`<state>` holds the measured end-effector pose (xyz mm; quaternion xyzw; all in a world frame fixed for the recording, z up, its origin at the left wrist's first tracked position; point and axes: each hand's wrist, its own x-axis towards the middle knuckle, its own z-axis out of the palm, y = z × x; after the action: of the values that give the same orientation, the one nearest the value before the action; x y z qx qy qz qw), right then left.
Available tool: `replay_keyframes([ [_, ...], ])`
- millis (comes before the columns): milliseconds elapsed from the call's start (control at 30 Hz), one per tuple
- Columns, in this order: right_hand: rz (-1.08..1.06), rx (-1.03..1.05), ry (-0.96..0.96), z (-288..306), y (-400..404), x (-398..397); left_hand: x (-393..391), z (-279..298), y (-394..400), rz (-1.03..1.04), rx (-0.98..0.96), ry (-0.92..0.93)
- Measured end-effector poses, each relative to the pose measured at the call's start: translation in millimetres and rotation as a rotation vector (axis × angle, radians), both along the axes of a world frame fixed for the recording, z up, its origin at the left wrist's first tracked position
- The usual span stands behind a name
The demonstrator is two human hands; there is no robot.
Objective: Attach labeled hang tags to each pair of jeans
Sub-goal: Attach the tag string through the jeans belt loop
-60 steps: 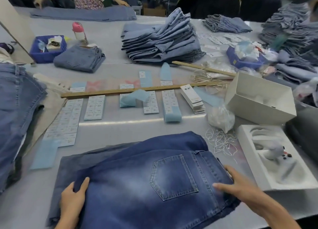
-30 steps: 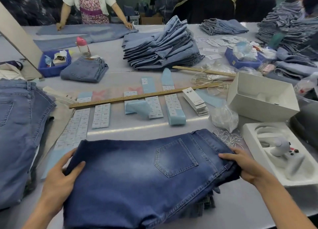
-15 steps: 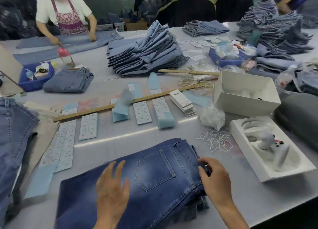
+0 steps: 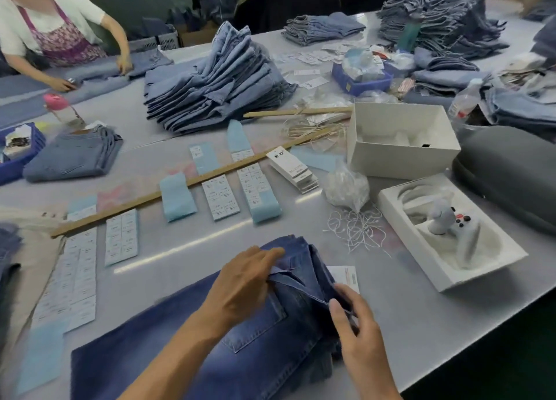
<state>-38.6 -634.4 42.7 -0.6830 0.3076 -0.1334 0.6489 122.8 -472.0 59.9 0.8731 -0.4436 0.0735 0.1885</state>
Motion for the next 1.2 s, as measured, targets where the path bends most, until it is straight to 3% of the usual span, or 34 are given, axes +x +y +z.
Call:
replay_keyframes([
  [100,-0.063,0.311,0.136,-2,-16,11,-25,-11,22,-0.067,0.038,-0.075],
  [167,-0.063,0.411,0.166,-1,-21,16,-45,-15,33,-0.111,0.102,-0.099],
  [300,-0.04,0.544,0.123,5,-21,14,-65,-19,45,-0.11,0.133,0.116],
  [400,-0.049,0.632,0.066,11,-18,7,-60,-8,32,0.076,0.104,0.333],
  [500,-0.025,0.699,0.004,14,-15,2,-46,0,9,0.12,0.233,0.214],
  [567,-0.005,0.76,-0.037,16,-11,0,-34,7,-3,0.088,0.264,0.265],
  [667,-0.026,0.85,-0.049,16,-7,-2,-27,13,-10,0.111,0.205,0.443],
  [867,-0.128,1.111,-0.123,12,10,1,-52,14,31,0.509,-0.15,0.587],
  [1000,-0.15,0.977,-0.071,13,18,9,-62,16,55,0.679,-0.403,0.722],
  [1100,-0.135,0.631,-0.042,18,15,11,-64,19,60,0.697,-0.446,0.949],
  [1200,-0.023,0.183,-0.008,24,14,9,-63,26,60,0.589,-0.414,1.128],
])
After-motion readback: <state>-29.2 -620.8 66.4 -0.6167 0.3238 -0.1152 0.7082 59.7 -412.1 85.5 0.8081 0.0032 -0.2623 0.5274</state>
